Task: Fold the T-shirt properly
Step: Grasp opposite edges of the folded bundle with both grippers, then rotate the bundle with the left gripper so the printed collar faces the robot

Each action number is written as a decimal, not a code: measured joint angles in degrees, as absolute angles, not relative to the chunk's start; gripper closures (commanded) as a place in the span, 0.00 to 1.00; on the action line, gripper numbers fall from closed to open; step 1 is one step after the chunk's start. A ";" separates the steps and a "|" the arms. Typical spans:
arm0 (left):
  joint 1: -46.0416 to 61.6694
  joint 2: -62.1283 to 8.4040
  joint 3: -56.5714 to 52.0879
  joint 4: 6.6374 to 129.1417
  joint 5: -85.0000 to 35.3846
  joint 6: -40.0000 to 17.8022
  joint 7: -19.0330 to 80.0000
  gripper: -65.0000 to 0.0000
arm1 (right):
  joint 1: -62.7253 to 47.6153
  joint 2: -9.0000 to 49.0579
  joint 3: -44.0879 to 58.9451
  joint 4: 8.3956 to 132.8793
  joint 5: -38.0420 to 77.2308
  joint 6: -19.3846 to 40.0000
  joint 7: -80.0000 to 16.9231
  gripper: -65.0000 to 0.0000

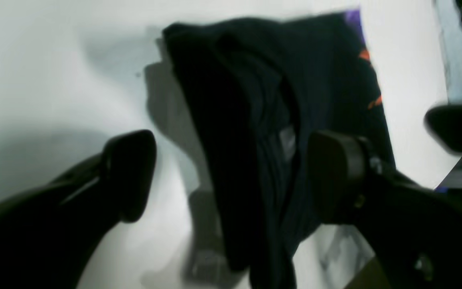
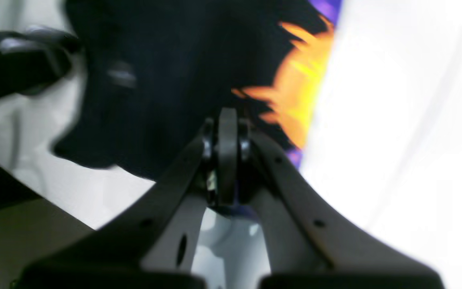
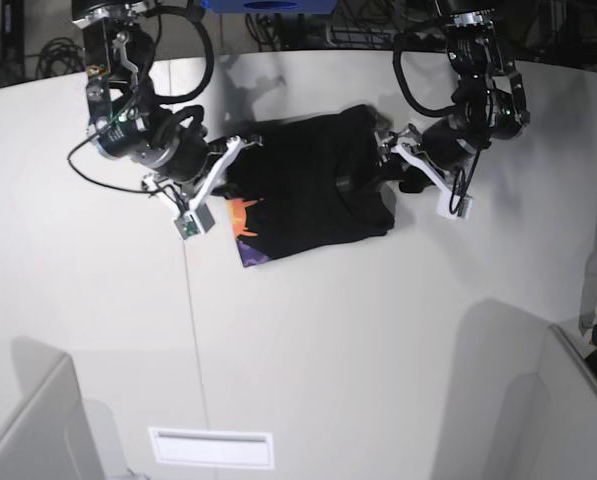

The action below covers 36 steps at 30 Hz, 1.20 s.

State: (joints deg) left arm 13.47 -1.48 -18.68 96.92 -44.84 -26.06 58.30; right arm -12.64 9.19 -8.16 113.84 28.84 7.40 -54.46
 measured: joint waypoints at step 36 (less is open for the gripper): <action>-17.67 -27.46 39.00 83.31 -46.35 -16.29 53.67 1.00 | -16.80 9.43 11.55 113.86 29.56 12.16 -51.37 1.00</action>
